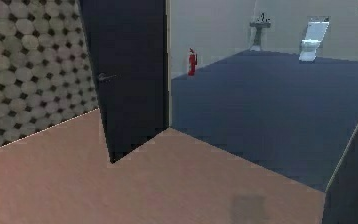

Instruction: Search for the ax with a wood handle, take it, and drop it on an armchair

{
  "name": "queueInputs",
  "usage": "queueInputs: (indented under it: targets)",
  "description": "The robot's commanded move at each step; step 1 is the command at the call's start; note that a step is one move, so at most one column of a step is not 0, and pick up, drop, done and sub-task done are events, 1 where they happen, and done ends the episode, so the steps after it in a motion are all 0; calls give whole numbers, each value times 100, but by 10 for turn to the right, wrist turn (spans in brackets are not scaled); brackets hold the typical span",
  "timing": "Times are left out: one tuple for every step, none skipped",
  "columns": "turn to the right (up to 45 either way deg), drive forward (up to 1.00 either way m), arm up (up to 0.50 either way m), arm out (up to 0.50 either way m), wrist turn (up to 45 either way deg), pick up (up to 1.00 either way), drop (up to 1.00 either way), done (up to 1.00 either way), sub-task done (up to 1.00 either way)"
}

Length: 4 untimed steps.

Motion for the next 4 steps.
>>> queueInputs:
  targets:
    - [90, 0, 0, 0, 0, 0, 0, 0, 0]
    - [0, 75, 0, 0, 0, 0, 0, 0, 0]
    - [270, 0, 0, 0, 0, 0, 0, 0, 0]
    - [0, 100, 0, 0, 0, 0, 0, 0, 0]
